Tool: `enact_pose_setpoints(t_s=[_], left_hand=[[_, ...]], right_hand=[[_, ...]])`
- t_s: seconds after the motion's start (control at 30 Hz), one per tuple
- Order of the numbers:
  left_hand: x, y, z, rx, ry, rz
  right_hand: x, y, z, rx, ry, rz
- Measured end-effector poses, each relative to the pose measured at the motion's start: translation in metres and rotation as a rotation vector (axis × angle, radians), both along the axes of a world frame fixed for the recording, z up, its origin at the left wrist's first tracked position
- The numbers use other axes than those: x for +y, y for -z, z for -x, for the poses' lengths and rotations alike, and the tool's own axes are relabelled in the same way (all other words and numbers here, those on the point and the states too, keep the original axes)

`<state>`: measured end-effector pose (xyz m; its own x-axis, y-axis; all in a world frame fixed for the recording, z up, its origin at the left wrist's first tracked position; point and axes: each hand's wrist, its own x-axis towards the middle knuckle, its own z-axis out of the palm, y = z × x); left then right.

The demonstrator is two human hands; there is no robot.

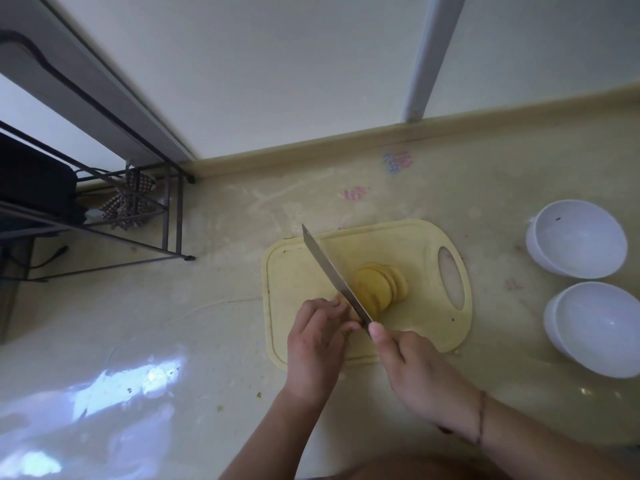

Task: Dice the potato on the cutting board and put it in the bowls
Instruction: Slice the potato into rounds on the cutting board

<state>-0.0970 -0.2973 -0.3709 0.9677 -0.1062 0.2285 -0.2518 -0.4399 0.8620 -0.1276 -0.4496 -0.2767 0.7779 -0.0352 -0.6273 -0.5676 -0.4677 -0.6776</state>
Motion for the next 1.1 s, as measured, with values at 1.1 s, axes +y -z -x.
enact_pose_setpoints(t_s=[1.1], left_hand=[[-0.055,-0.013,-0.048,-0.144,0.377,-0.899]], right_hand=[[-0.087,-0.041,0.058,0.174,0.474,-0.305]])
